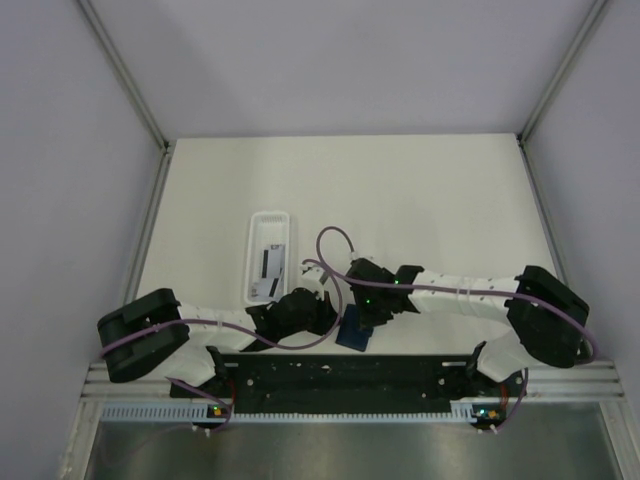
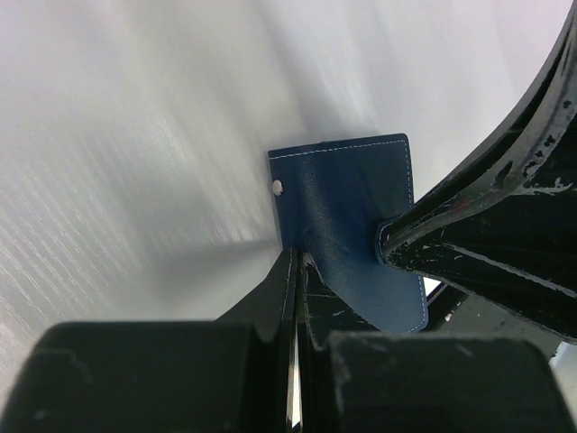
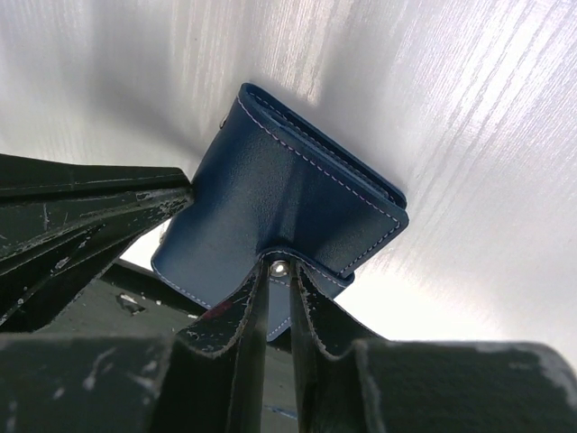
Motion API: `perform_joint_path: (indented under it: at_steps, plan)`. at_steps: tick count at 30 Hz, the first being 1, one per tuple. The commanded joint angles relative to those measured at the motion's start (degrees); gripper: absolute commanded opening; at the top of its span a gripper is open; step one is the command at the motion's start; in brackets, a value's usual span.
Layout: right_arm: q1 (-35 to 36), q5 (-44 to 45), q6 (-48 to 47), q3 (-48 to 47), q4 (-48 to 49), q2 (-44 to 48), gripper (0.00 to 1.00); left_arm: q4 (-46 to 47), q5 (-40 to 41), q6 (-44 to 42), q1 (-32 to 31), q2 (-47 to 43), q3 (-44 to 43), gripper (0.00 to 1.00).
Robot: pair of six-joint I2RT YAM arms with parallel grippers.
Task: Put the credit cards into the card holder
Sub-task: Close the card holder at the center of the board, then reset both arms
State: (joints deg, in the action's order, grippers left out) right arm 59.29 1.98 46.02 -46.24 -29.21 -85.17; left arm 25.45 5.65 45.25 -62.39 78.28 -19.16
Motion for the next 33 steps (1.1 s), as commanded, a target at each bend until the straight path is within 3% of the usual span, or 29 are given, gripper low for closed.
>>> perform_joint_path:
  at_steps: [1, 15, 28, 33]
  plan:
    - [-0.8, 0.9, -1.0, 2.6, 1.8, -6.8, 0.14, 0.8, -2.0, -0.5, -0.5, -0.6, -0.5, 0.00]
    - [-2.6, 0.3, -2.6, 4.9, 2.8, -14.1, 0.00, 1.1, -2.1, -0.5, -0.5, -0.5, -0.2, 0.00]
    - [-2.6, 0.6, -3.1, 4.6, 2.0, -19.2, 0.00, 1.3, -2.1, -0.3, -0.5, -0.4, 0.1, 0.00]
    - [-2.6, 3.3, -2.6, 5.5, 2.8, -14.9, 0.00, 1.3, -2.1, -0.4, -0.5, -0.8, 0.0, 0.00]
